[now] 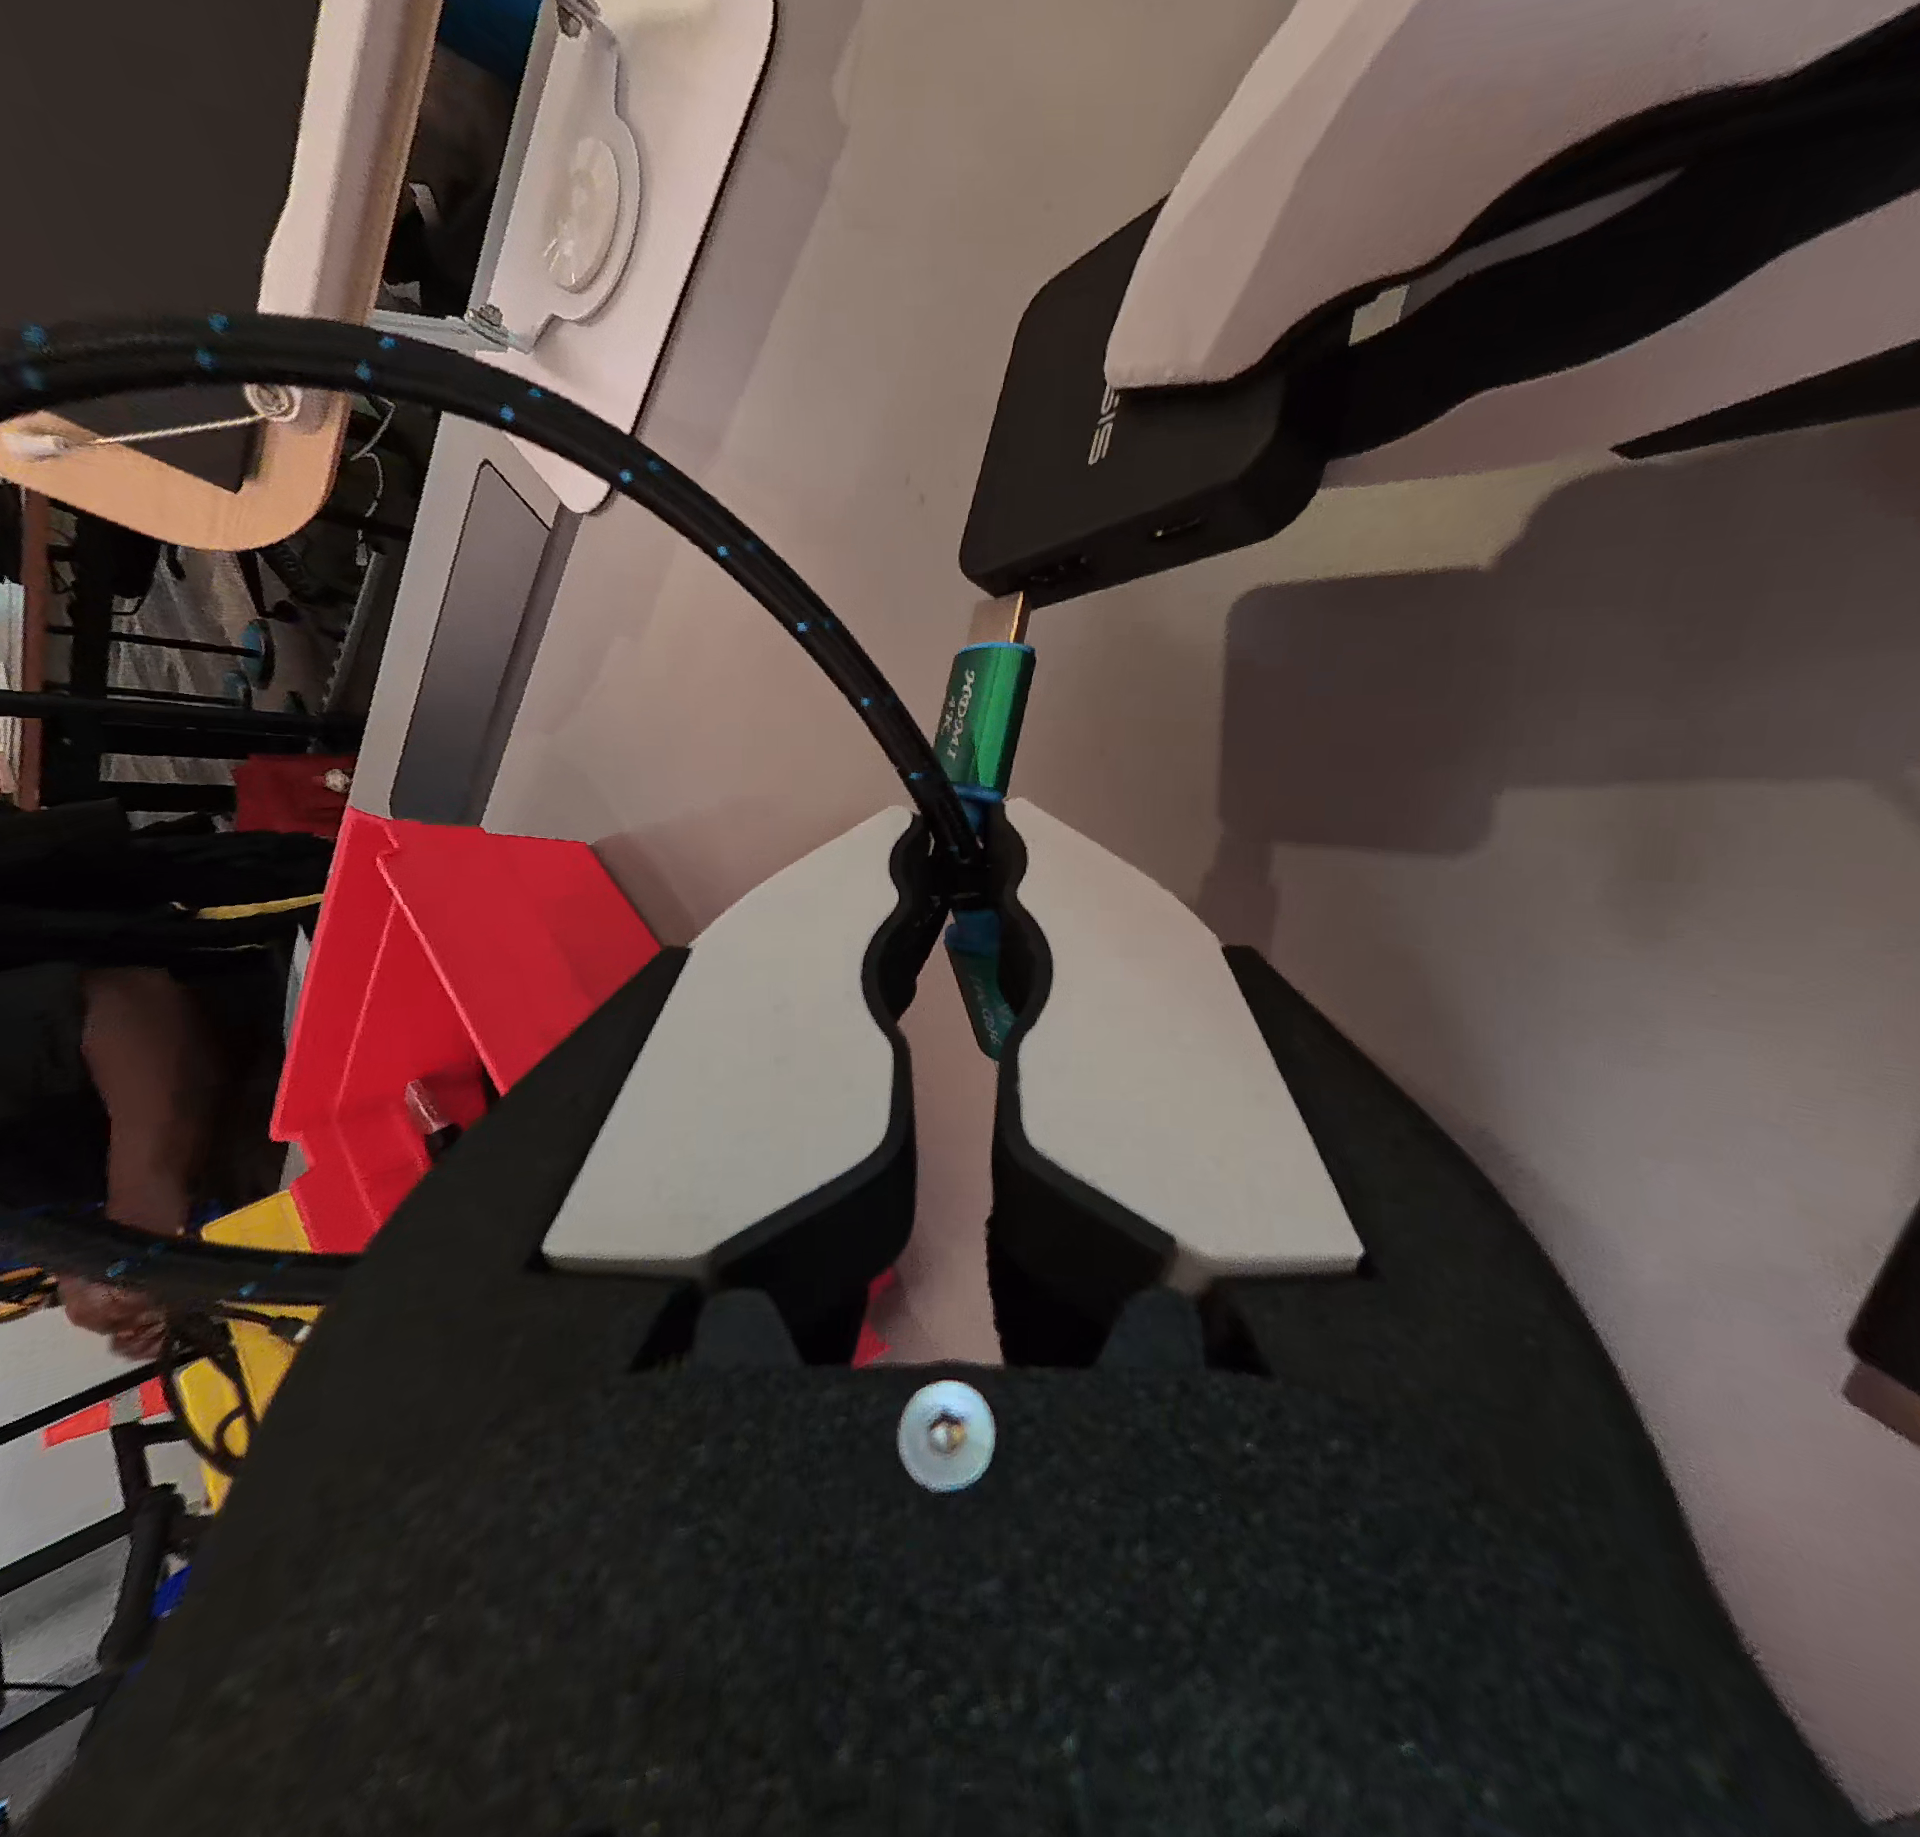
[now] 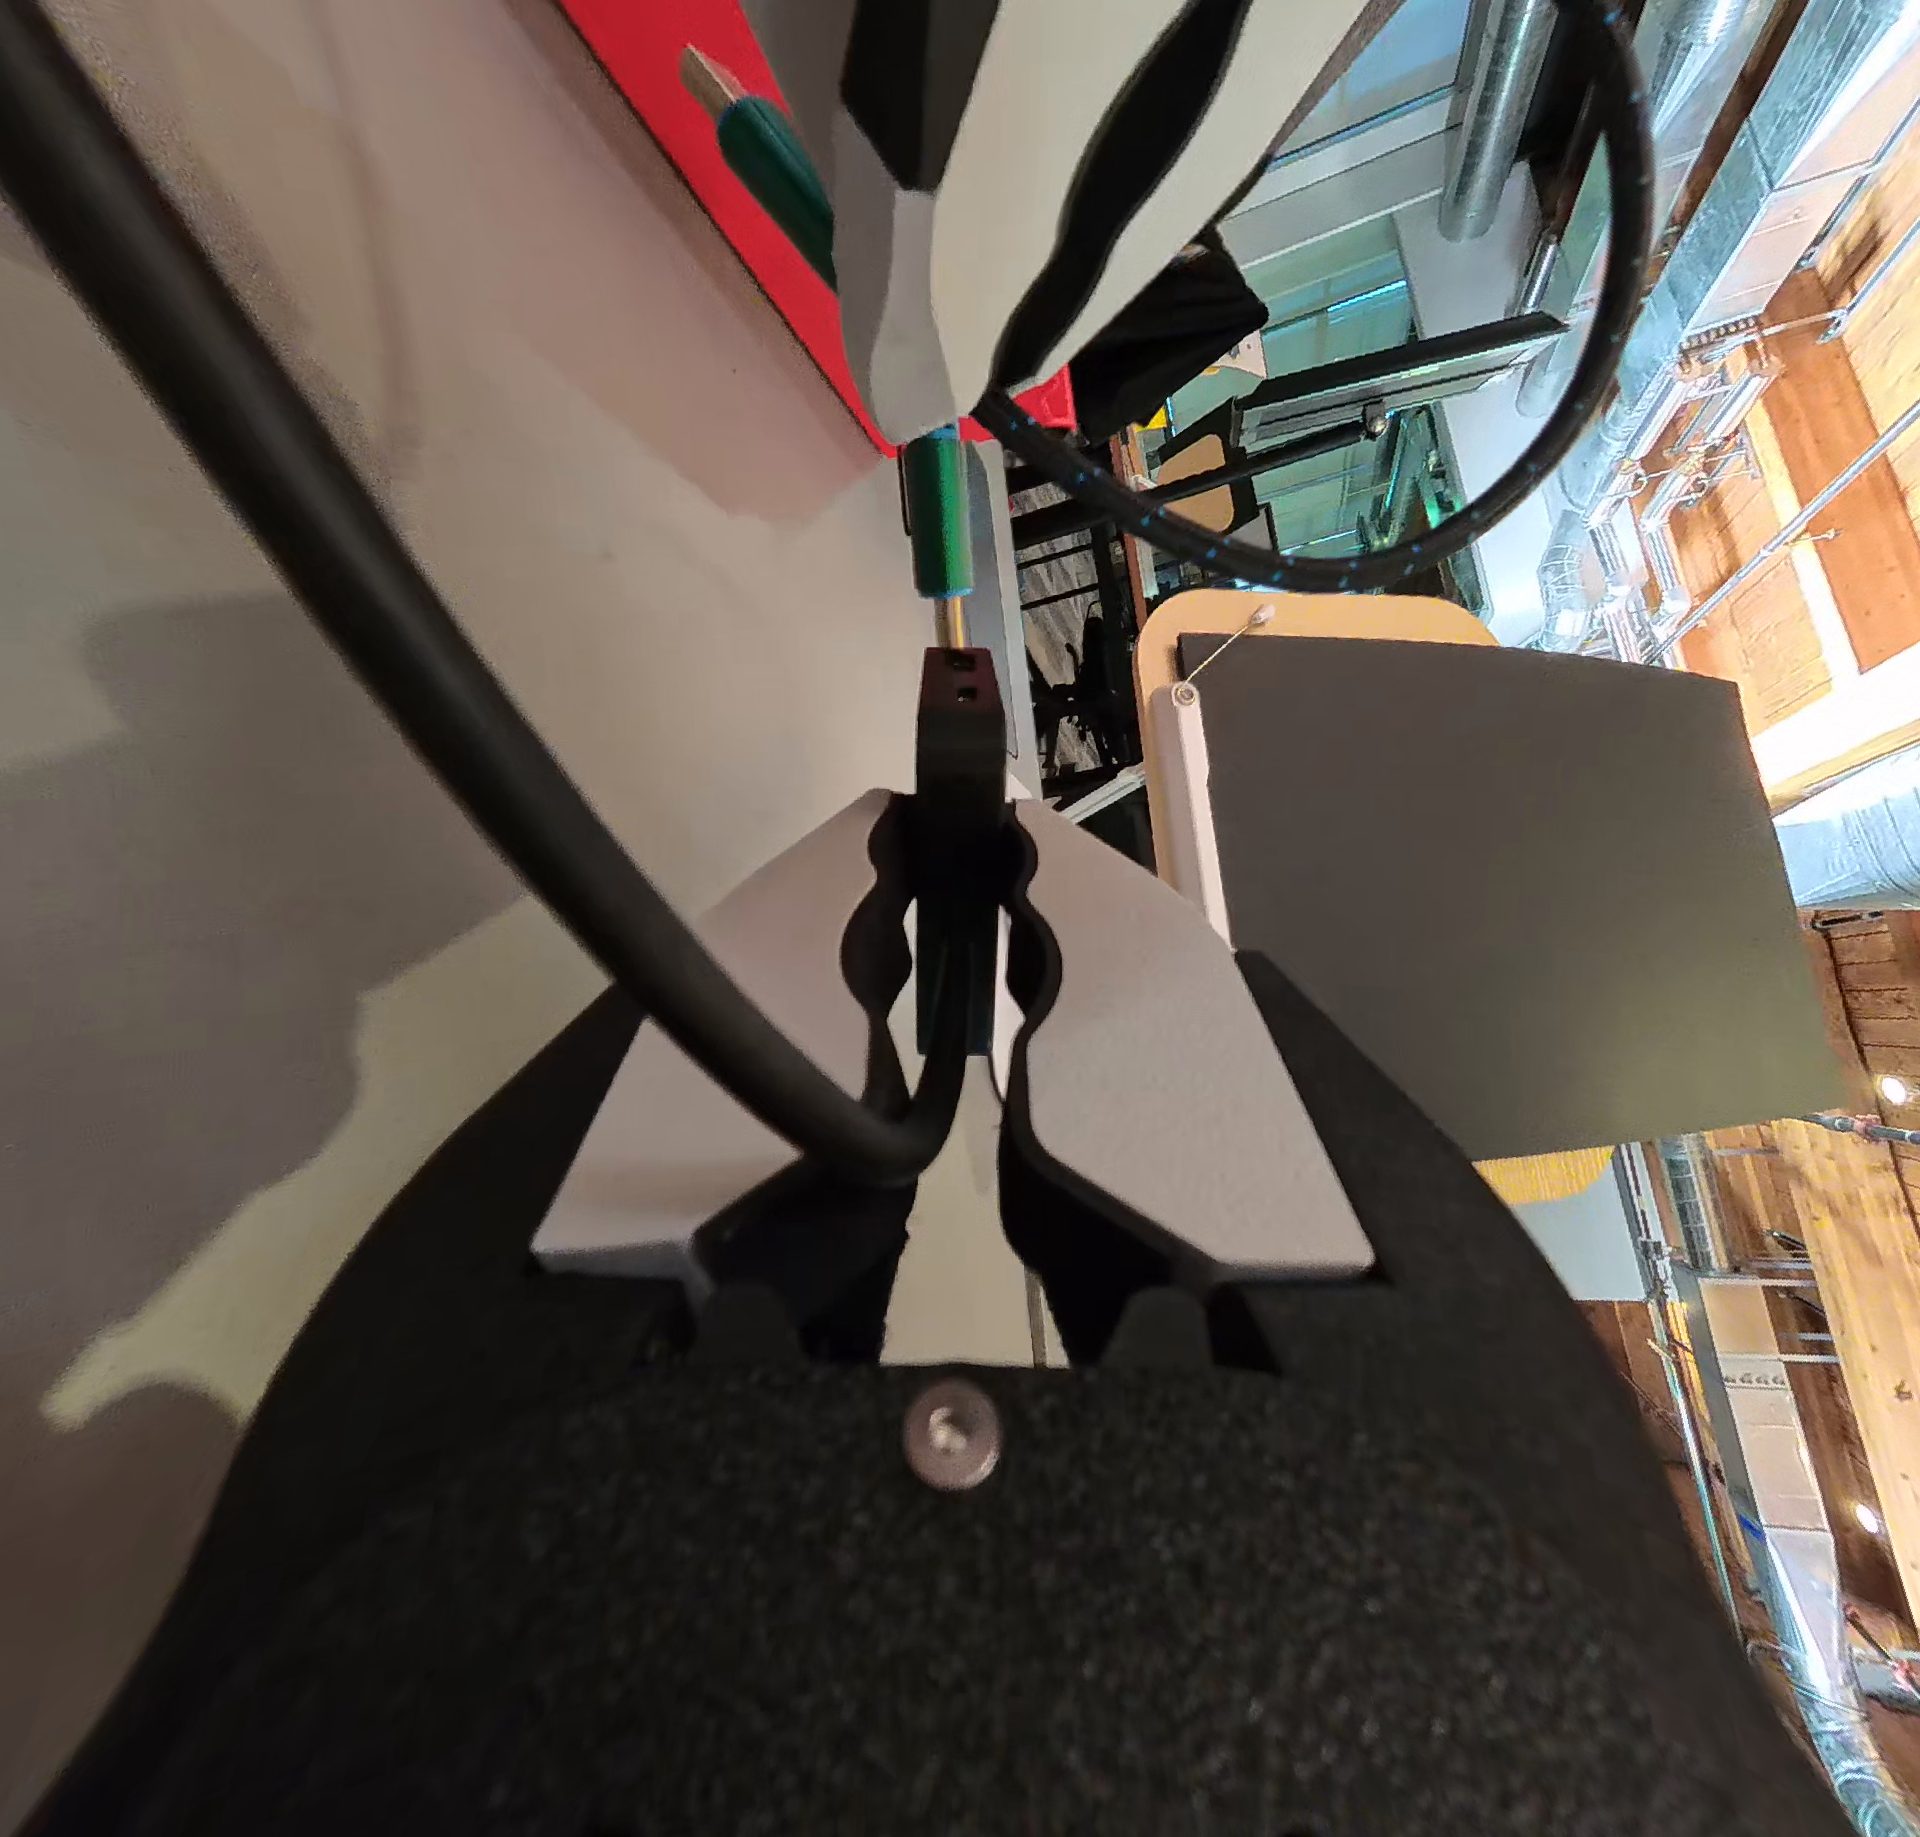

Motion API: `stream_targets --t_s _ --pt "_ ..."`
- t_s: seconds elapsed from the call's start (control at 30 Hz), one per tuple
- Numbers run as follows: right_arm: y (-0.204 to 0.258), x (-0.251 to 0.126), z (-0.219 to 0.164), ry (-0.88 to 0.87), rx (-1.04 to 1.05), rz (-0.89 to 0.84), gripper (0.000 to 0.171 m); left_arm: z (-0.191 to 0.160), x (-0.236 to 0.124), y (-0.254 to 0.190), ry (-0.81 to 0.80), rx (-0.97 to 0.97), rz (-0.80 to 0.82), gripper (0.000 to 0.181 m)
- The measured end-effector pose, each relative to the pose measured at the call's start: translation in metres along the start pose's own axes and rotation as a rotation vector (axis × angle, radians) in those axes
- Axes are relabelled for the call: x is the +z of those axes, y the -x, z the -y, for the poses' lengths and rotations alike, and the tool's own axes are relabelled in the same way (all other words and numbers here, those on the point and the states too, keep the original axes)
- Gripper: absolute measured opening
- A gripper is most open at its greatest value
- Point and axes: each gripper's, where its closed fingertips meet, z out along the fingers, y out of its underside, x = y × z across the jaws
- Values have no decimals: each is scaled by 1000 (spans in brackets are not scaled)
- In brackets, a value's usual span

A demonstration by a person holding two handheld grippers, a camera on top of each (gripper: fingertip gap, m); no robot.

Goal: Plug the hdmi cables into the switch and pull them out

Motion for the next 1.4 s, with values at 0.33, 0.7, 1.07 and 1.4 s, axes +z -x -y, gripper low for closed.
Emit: stream_targets --t_s 0.33,0.7,1.07,1.4 --pt "3 3 -4 34 -21 17 15 3 3 -4 1 13 -17 10" --pt "5 5 -7 48 -20 36 15 4 3 -9 -1 12 -44 10" --pt "6 6 -6 44 -25 42 15 2 4 -9 6 8 -51 10" --pt "8 7 -7 51 -35 42 15 5 3 -10 -8 -5 -67 10"
